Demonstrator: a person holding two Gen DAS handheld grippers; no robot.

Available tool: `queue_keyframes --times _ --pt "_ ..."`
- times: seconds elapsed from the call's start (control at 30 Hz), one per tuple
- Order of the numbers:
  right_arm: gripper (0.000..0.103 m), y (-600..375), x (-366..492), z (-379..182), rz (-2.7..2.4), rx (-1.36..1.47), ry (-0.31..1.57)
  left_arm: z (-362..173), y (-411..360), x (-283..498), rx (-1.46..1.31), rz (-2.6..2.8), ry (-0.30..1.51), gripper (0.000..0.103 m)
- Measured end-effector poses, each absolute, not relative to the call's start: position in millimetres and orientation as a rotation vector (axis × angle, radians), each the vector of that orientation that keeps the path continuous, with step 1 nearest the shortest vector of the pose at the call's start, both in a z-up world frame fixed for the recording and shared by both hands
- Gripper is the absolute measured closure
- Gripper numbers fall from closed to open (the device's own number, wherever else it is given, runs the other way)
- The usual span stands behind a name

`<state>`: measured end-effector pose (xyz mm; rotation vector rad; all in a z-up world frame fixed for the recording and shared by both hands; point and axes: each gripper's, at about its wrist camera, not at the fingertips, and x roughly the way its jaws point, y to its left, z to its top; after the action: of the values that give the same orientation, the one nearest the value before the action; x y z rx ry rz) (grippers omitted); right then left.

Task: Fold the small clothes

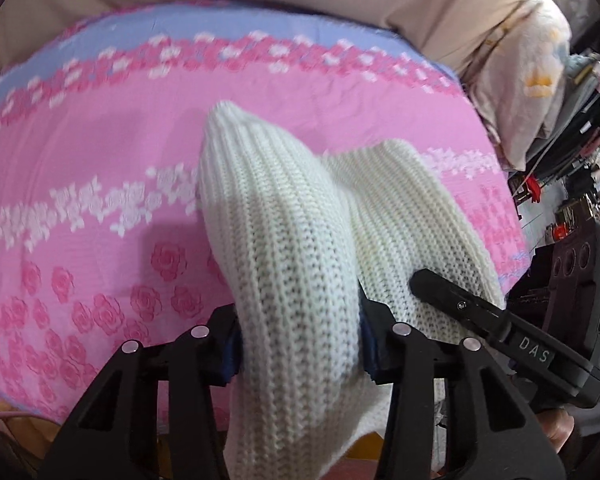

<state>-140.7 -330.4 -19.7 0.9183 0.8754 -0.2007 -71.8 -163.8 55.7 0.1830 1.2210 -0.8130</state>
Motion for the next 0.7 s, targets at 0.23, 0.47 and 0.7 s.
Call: queue_keyframes --times 0.23,0.47,0.7 --pt "0.064 -334 -163 48 -0.219 0.876 0.691 118 -165 -81 0.149 -0.909 1.079 0.060" --pt "0.064 -321 -168 132 -0.214 0.724 0.481 202 -154 -82 0.074 -1.002 0.864 0.061" --pt "0.064 -290 -154 232 -0.107 0.520 0.222 292 -108 -68 -0.001 -1.026 0.595 0.060"
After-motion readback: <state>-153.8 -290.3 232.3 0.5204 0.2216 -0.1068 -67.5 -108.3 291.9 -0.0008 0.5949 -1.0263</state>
